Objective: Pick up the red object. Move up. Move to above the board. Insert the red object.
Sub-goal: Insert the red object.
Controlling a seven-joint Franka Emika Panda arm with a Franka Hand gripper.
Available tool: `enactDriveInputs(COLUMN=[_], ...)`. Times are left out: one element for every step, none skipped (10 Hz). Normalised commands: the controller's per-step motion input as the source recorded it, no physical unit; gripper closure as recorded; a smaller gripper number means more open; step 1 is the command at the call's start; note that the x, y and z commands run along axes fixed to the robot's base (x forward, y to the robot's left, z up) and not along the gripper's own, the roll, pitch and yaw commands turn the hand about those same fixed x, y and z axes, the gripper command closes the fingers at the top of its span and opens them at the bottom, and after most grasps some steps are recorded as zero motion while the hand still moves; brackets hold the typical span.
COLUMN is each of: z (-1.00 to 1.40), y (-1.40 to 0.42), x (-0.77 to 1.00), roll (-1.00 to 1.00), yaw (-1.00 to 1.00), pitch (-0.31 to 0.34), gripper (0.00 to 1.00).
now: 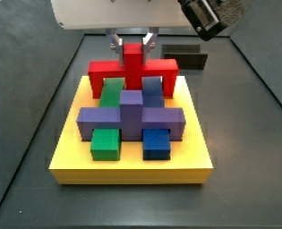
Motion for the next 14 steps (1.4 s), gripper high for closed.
enactDriveInputs(z=[-0.31, -0.18, -0.17, -0.13, -0.05, -0.16, -0.21, -0.41, -0.63, -0.87, -0.75, -0.49, 0.0, 0.0], y=[0.03, 0.0, 0.0, -0.06, -0.18, -0.16, -0.14, 0.0, 0.07, 0.15, 0.2, 0.21, 0.01, 0.0], x=[0.0, 0.12, 0.0, -0.01, 0.0, 0.0, -0.01, 0.0, 0.0, 0.11, 0.16, 0.15, 0.0, 0.0], roll=[-0.02, -0.17, -0.33, -0.37, -0.35, -0.31, -0.33, -0.17, -0.04, -0.13, -0.21, -0.21, -0.04, 0.0], yaw=[-0.13, -0.11, -0.21, -0.17, -0.07, -0.01, 0.0, 0.0, 0.0, 0.0, 0.0, 0.01, 0.0, 0.0], pitch=[0.006, 0.0, -0.093, -0.114, -0.084, -0.074, -0.074, -0.036, 0.0, -0.019, -0.034, -0.026, 0.0, 0.0], gripper=[1.0, 1.0, 1.0, 1.0, 1.0, 1.0, 1.0, 1.0, 1.0, 1.0, 1.0, 1.0, 1.0, 1.0])
